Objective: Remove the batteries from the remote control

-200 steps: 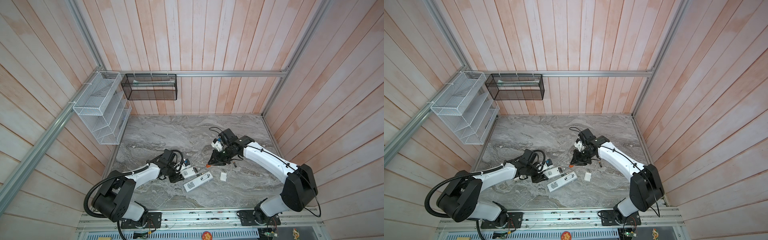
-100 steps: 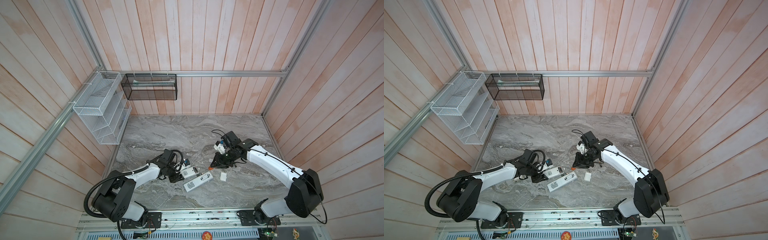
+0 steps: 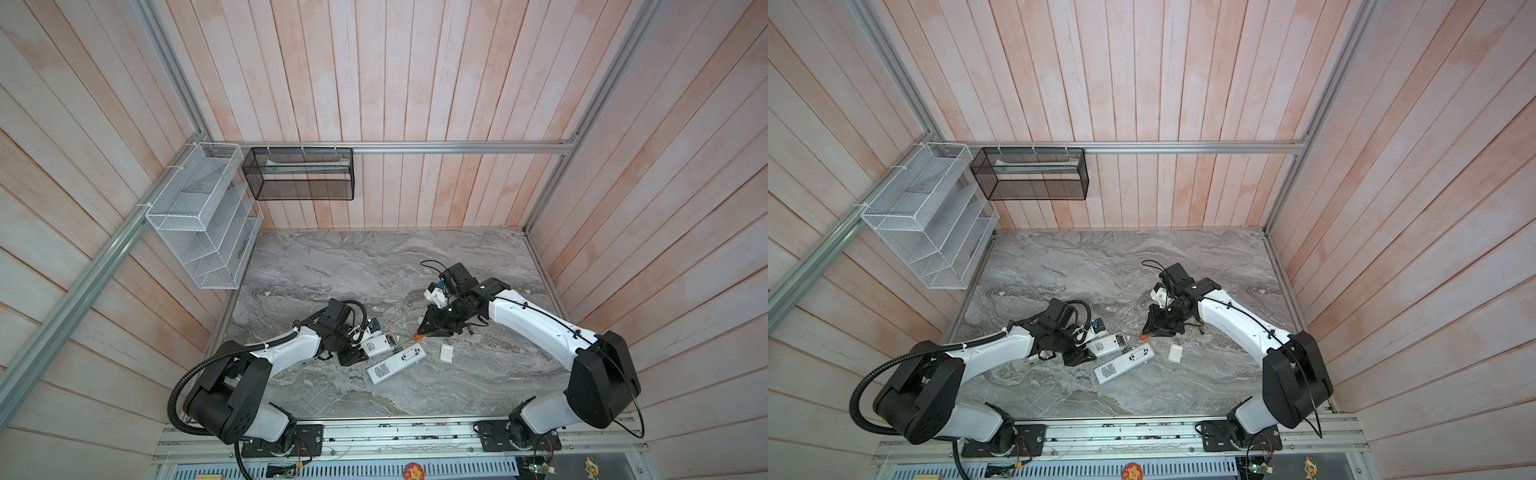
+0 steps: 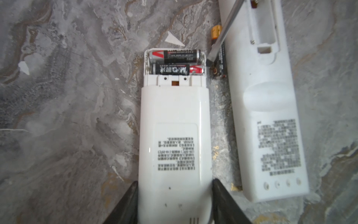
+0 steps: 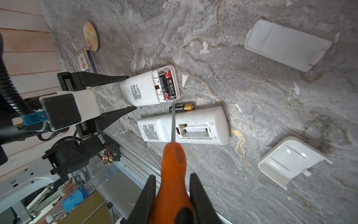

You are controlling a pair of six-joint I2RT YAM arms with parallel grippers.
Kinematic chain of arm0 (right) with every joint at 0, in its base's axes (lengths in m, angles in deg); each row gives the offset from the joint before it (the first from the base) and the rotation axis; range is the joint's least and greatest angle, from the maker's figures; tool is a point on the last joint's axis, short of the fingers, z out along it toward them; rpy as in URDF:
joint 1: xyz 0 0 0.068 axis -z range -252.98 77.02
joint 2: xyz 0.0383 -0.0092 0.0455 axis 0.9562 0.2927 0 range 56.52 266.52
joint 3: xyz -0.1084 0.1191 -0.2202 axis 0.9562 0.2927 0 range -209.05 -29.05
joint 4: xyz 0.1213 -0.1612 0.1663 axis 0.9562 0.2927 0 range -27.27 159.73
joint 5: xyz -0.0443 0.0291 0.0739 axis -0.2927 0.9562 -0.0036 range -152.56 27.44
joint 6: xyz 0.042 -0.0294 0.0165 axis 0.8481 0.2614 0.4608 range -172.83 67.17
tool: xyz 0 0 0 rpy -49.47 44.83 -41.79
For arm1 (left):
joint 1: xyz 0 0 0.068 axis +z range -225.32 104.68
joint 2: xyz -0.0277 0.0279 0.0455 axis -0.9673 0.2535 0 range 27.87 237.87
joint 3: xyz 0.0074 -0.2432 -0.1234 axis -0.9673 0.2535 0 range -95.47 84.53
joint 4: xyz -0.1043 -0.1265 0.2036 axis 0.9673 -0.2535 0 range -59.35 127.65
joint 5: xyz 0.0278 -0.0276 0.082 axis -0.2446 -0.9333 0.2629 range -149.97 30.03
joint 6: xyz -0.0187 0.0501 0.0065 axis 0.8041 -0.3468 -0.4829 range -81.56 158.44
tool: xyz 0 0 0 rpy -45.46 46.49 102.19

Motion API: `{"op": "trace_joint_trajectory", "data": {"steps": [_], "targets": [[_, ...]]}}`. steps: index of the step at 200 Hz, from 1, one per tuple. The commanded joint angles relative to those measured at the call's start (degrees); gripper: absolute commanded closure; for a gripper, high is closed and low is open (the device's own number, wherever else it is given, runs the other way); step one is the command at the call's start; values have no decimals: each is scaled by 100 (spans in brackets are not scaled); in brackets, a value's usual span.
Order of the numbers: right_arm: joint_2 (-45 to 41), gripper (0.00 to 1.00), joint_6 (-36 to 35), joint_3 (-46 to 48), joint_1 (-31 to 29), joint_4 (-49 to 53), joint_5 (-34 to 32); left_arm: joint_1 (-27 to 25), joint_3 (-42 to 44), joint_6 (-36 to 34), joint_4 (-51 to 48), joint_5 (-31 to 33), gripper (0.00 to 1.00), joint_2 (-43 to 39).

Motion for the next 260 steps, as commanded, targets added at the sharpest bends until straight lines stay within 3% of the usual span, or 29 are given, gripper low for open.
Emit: {"op": "trace_joint_trajectory", "data": {"steps": [1, 161, 260], "targets": [[157, 86, -2, -326, 3, -137, -8, -53, 60, -92, 24, -143, 53, 26], [355, 87, -281, -935, 66, 293, -185, -150, 51, -202, -15, 101, 55, 134], [236, 87, -346, -531, 107, 45, 17, -185, 75, -258, -19, 110, 55, 107]]}}
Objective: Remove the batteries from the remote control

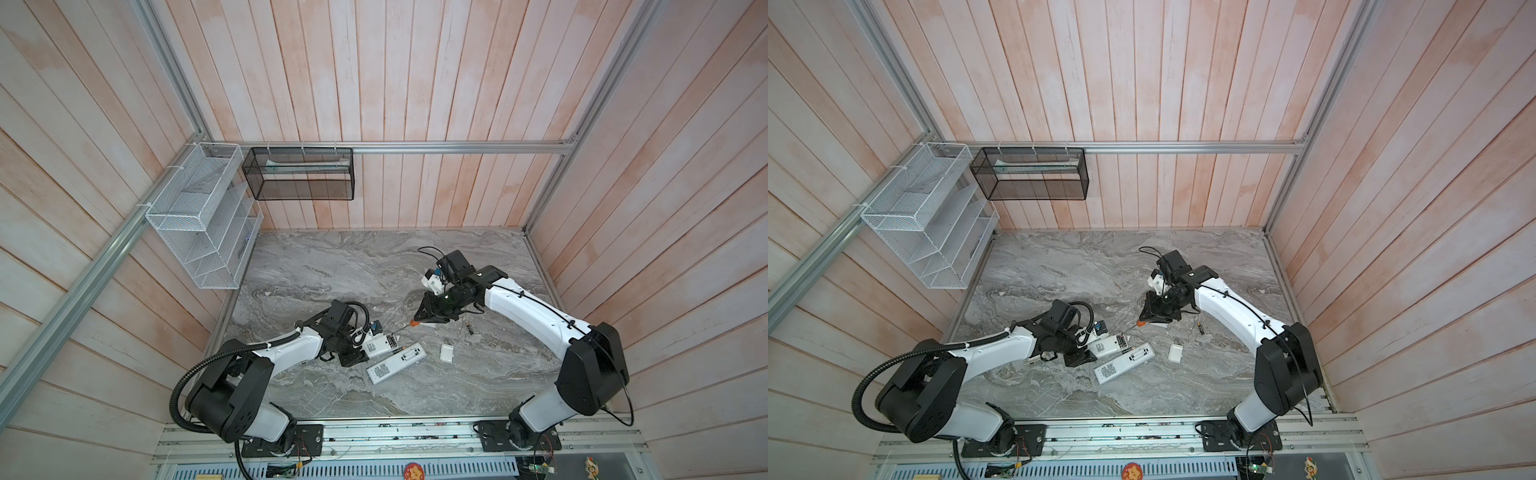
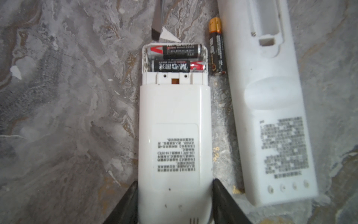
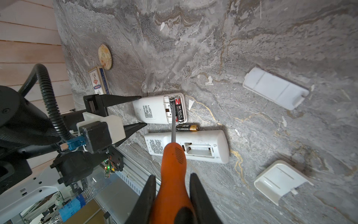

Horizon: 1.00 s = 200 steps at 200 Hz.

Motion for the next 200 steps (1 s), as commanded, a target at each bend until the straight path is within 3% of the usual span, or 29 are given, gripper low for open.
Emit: {"op": "trace_joint_trajectory", "data": {"steps": [1, 26, 73, 139, 166, 200], "targets": [[-122, 87, -127, 137, 6, -97, 155, -39, 72, -139, -50, -57, 55, 43], [-102, 86, -654, 134, -126, -100, 152, -39, 87, -161, -61, -65, 55, 28], [-367, 85, -2149, 60, -484, 16, -668, -39, 131, -190, -22, -74, 54, -28], [36, 84, -3881, -439, -714, 984, -1267, -39, 157, -247, -23, -92, 54, -59], [364, 85, -4135, -794, -1029, 1332, -1755, -39, 157, -245, -30, -95, 54, -53], [376, 86, -4015, -956, -1126, 1169, -1656, -39, 166, -254, -48, -92, 54, -79]]}}
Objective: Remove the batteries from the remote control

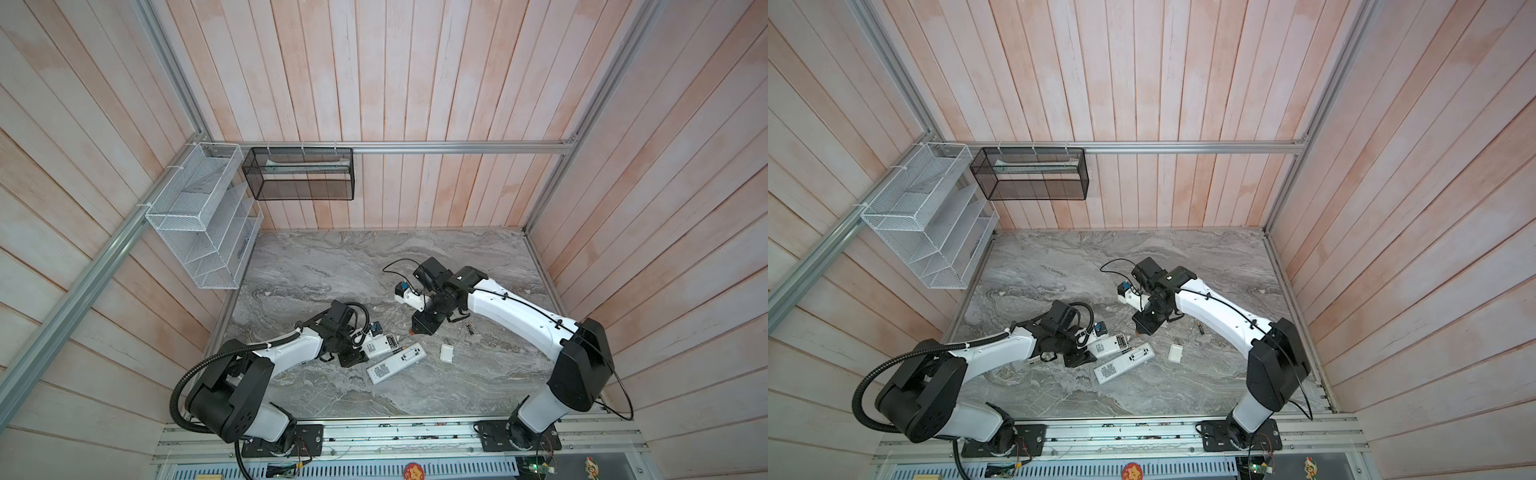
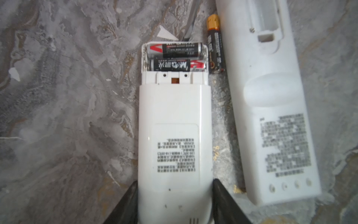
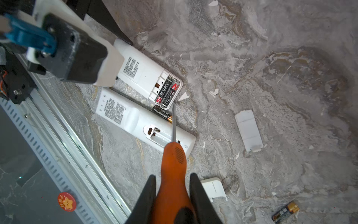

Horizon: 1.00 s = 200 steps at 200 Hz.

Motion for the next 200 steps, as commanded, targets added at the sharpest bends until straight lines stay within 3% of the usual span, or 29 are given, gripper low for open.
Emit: {"op": "trace_joint_trajectory", "data": {"steps": [1, 64, 200], "targets": [[41, 86, -140, -209, -48, 191, -106, -39, 118, -148, -99, -89, 54, -83], [37, 87, -109, -433, -48, 305, -177, -39, 121, -157, -91, -90, 54, -95], [-181, 89, 338, 539, 79, -480, 731, -48, 193, -157, -56, -115, 54, -222]]}}
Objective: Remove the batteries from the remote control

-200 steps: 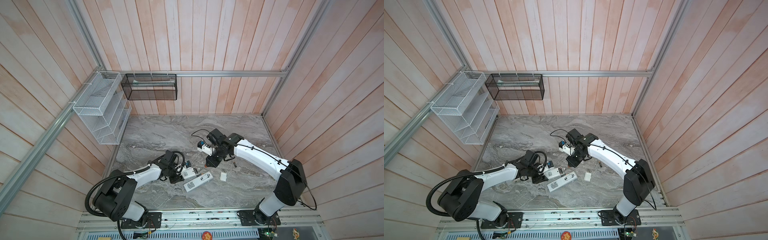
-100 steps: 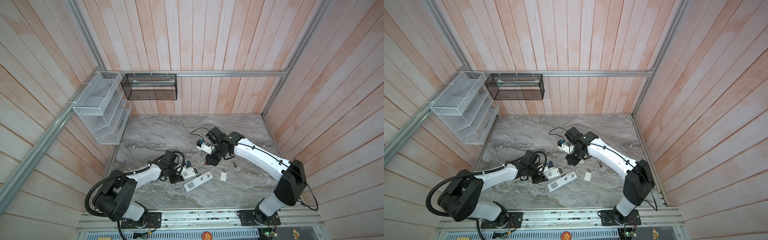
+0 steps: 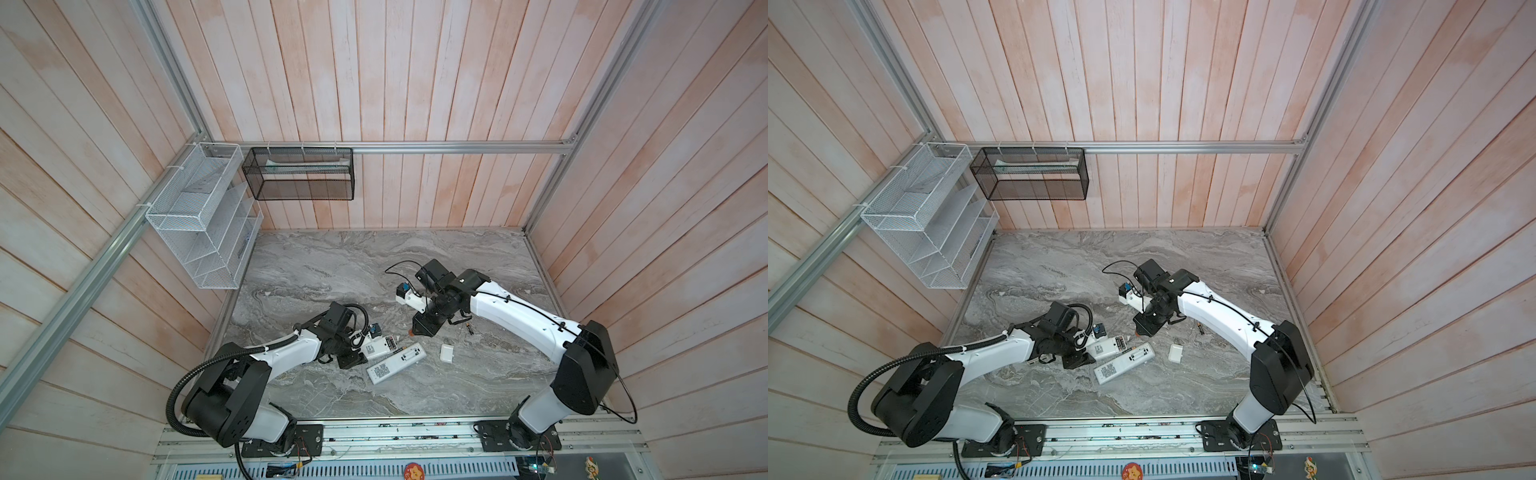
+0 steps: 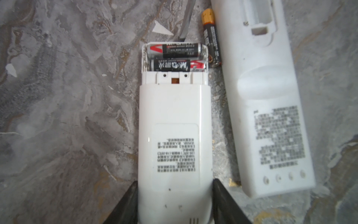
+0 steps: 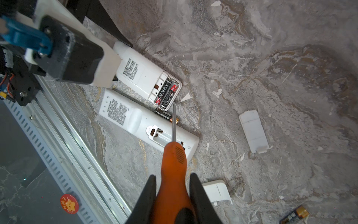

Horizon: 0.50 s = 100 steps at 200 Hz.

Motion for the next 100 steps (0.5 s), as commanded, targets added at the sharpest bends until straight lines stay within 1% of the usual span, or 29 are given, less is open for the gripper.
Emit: {"op": "trace_joint_trajectory", "data": {"steps": [1, 27, 50, 100], "targets": [[-7, 89, 169, 189, -6, -174, 482, -48, 86, -116, -25, -120, 54, -79], [-97, 89, 248, 161, 73, -127, 346, -43, 96, -128, -28, -125, 53, -72], [-109, 89, 289, 74, 111, 6, 57, -48, 105, -124, -30, -120, 53, -71], [-106, 89, 288, -154, 111, 119, -14, -47, 105, -116, -25, -112, 53, -52]]}}
